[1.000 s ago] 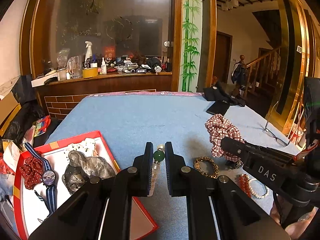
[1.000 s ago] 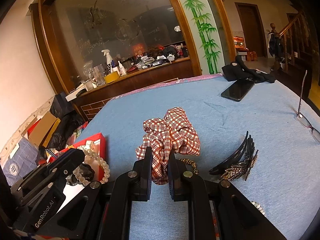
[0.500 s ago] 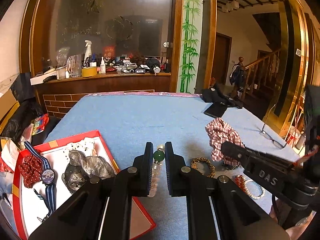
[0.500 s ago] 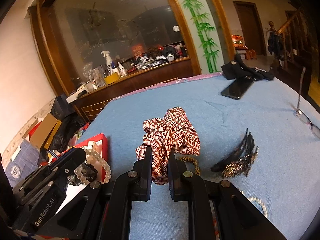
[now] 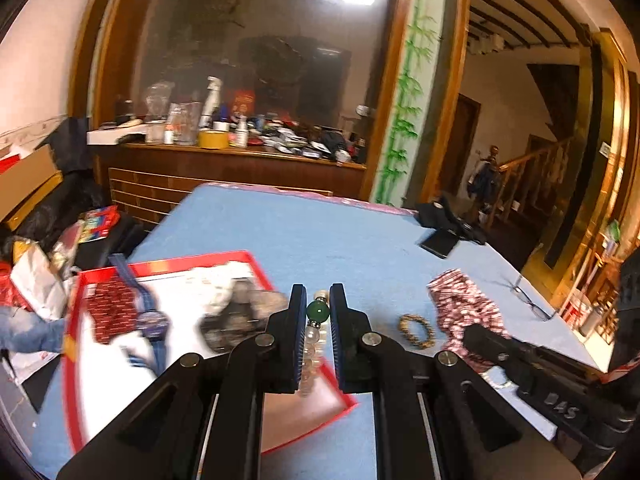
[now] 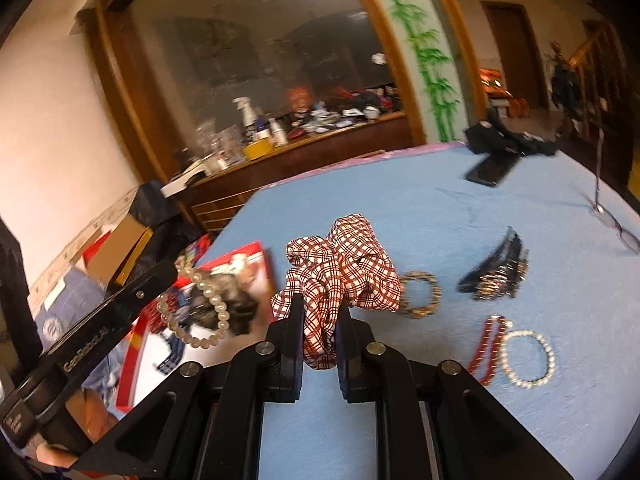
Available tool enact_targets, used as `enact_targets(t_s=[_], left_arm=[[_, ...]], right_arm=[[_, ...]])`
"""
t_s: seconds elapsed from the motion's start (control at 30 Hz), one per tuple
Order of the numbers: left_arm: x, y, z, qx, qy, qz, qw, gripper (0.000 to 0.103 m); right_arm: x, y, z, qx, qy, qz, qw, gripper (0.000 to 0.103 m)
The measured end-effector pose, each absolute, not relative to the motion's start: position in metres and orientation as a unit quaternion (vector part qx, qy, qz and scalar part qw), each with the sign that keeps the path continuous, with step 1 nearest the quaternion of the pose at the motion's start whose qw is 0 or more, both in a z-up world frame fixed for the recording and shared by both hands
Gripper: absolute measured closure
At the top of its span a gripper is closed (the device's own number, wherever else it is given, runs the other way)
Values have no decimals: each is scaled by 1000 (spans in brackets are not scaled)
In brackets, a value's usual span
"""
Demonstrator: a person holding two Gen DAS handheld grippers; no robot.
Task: Organize jewelry
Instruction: 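Carry the pearl bracelet and plaid scrunchie over the red box, then open the right gripper over the box while the left lowers the pearl bracelet in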
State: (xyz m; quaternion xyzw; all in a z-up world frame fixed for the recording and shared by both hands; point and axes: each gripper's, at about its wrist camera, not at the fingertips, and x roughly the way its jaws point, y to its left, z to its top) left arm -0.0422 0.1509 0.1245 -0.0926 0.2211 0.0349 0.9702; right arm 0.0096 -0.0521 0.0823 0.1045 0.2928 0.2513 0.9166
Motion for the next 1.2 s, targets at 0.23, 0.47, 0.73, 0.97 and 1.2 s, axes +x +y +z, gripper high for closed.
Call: enact_targets(t_s=[0.23, 0.47, 0.73, 0.97, 1.2], left_arm=[[-71, 219, 114, -117, 232, 105, 960, 92], [-75, 270, 86, -140, 258, 165, 942, 92], [-61, 290, 62, -155, 289, 208, 922, 92], [-53, 291, 51, -148, 311, 215, 914, 92], [-47, 284, 47, -127, 323, 226, 910, 92]], right_arm=[[-19, -4, 94, 65, 283, 304, 907, 88], [-32, 54, 77, 19, 304, 350, 886, 88], [-24, 107, 47, -25, 333, 371, 867, 88], [-3, 133, 26, -33, 353, 374, 857, 88], [12, 131, 15, -23, 370, 376, 849, 88]])
